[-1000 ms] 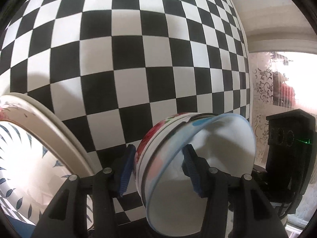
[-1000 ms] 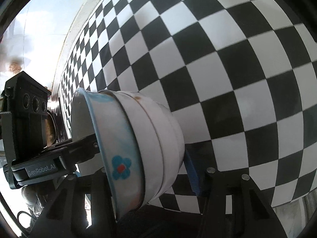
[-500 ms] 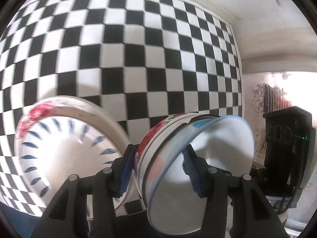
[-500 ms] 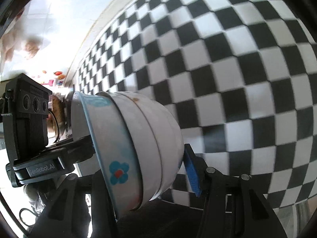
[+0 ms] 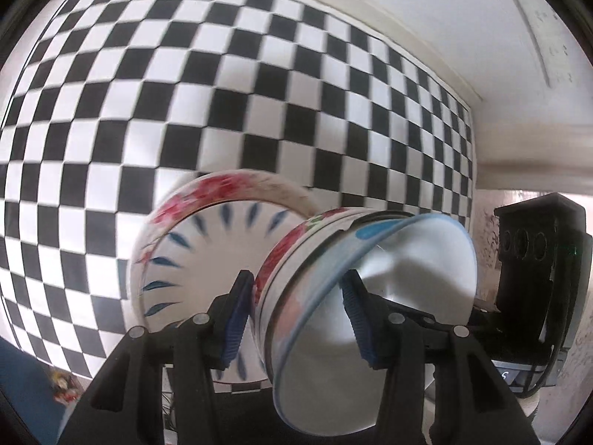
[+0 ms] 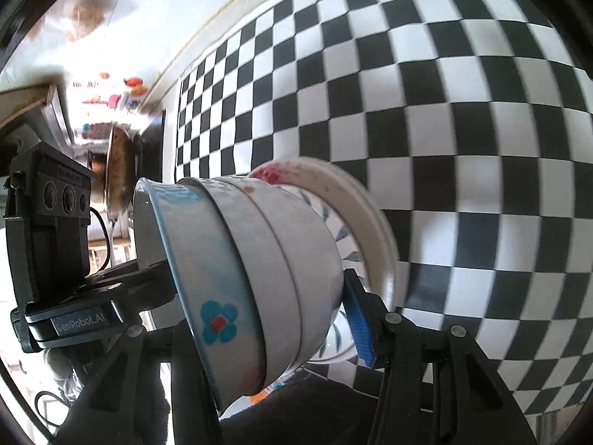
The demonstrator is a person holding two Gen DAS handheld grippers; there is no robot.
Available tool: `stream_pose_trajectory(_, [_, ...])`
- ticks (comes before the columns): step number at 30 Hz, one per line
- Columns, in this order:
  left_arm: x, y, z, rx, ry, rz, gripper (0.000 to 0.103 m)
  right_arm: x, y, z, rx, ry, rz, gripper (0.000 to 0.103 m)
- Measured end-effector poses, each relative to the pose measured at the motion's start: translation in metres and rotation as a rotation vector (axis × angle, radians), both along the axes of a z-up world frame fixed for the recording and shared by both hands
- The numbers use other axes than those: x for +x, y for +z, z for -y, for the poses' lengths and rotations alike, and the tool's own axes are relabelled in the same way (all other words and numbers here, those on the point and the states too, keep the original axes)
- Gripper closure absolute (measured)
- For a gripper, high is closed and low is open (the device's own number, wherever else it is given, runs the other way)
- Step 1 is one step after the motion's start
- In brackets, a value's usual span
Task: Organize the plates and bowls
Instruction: 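Lower the bowl stack onto the center of the plate stack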
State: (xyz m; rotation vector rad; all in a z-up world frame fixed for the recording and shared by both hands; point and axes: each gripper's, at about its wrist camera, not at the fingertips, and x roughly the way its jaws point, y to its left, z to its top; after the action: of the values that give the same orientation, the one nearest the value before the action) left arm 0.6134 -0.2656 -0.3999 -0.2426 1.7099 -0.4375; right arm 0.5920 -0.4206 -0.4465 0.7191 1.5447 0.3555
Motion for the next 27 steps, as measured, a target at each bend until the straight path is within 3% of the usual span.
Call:
stream_pose_trajectory(10, [-0.006,-0.026,-0.036,0.02,0.068,-0.049,0.058,0.006,-0.032,-0.043,0.008,0.069,-0.048,0.051])
stream_pose_trajectory(27, [-0.006,-0.046,-0.054,0.019,0.088,-0.076,0.058,0.013,-0.051,-0.058,-0.002,0.08,-0.076,0.051])
